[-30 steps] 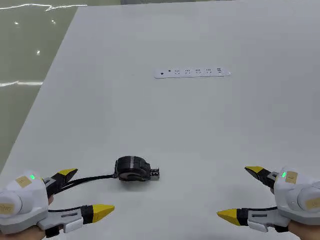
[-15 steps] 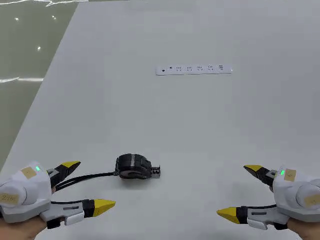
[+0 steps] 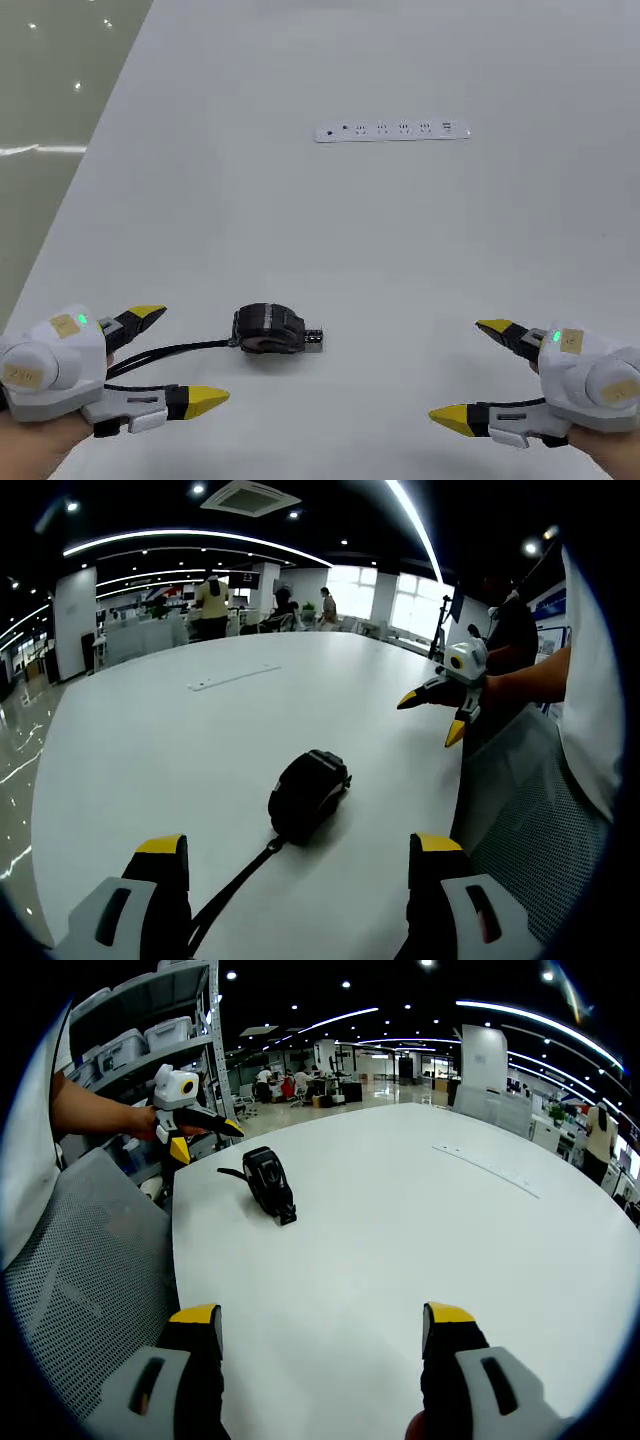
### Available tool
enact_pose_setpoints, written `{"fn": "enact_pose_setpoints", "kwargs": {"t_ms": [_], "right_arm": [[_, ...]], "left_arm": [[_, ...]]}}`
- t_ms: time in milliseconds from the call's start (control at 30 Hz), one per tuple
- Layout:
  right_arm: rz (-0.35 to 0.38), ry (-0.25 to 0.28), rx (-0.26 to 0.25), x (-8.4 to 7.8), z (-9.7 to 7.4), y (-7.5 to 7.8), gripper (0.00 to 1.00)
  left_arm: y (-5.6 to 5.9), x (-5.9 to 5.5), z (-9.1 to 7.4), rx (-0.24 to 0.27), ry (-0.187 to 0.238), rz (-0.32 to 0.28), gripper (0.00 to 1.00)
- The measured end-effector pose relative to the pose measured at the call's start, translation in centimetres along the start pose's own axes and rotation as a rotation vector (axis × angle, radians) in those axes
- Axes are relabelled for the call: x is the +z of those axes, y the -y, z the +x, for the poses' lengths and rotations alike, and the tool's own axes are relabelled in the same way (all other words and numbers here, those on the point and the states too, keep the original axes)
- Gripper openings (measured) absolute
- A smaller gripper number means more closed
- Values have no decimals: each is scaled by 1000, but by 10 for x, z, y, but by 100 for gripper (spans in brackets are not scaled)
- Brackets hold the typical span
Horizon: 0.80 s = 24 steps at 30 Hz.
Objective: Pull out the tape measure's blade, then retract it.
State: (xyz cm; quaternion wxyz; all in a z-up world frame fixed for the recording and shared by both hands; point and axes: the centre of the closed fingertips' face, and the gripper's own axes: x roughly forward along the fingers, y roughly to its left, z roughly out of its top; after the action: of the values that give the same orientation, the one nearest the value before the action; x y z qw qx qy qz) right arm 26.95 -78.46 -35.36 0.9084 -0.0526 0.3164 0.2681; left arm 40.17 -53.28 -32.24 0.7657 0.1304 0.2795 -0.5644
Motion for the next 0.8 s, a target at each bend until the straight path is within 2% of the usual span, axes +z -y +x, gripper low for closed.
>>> {"fn": "enact_pose_setpoints", "kwargs": {"t_ms": [400,800], "right_arm": [[-4,3,17,5,12,5,82],[0,-6,46,5,24,6,82]], "left_arm": [[3,0,17,-68,-52,71,87],[5,-6,35,-147,-113,143,83]]}}
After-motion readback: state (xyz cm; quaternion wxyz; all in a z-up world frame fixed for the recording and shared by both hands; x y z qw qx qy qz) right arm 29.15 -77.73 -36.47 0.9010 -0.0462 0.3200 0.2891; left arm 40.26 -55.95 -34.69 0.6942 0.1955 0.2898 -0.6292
